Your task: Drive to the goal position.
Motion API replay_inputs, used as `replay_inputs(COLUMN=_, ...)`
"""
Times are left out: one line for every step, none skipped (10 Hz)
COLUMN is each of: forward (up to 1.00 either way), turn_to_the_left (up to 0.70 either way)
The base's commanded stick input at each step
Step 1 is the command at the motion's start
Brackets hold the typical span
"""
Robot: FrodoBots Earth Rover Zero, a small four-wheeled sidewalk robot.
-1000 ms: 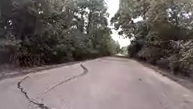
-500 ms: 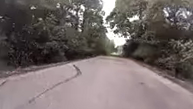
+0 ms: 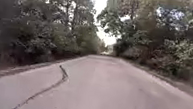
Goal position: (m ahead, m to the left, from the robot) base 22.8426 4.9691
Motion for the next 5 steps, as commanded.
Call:
replay_inputs(forward=1.0, turn_to_the_left=-0.12)
replay_inputs(forward=1.0, turn_to_the_left=-0.12)
replay_inputs(forward=1.0, turn_to_the_left=-0.12)
replay_inputs(forward=1.0, turn_to_the_left=-0.12)
replay_inputs(forward=1.0, turn_to_the_left=-0.12)
